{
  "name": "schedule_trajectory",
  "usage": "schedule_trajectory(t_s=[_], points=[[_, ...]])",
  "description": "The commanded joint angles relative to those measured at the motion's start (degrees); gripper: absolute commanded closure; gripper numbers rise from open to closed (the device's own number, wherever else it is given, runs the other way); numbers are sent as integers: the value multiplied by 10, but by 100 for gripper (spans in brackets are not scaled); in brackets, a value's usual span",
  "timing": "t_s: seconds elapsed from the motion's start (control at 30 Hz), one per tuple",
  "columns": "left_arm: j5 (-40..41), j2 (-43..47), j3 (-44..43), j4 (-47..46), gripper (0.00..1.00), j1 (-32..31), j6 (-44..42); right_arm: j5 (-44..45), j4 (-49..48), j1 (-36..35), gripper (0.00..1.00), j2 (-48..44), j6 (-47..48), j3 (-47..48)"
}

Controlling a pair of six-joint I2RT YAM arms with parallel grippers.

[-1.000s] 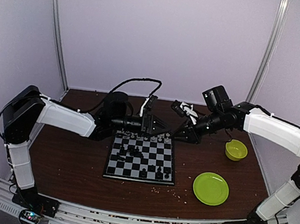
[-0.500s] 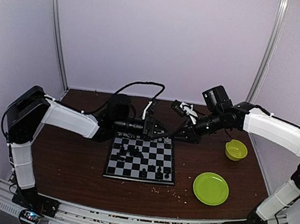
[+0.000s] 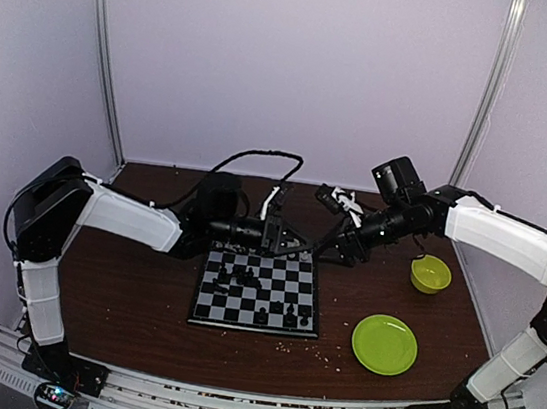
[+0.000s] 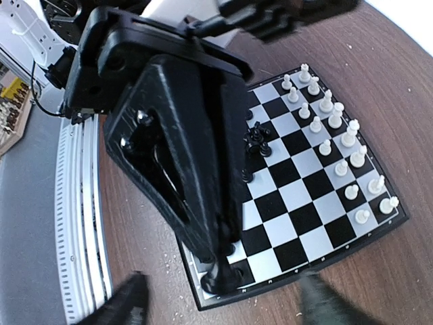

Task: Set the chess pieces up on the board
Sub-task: Pass from the right arm to the left, then place the bishop on c8.

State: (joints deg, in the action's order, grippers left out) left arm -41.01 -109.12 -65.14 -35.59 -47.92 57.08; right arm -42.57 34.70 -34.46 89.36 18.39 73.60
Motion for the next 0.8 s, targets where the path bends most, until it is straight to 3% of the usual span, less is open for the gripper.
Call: schedule_trajectory(t_s=[0.0,0.1,0.23,0.4,0.77], points=[[25,58,-40,178,98,5,-174,-84,50,46,0,-27,40,19],[103,94,-74,391,98,-5,-322,-110,45,87,0,-34,32,11],[207,133,-70,514,98,-26,-449,-101,15,123,1,-36,-3,-2],[320,170,-24,572,98,-73,-561,-64,-25,130,0,-53,-18,-25],[352,111,-25,557,96,-138,-604,-67,26,130,0,12,-7,9]])
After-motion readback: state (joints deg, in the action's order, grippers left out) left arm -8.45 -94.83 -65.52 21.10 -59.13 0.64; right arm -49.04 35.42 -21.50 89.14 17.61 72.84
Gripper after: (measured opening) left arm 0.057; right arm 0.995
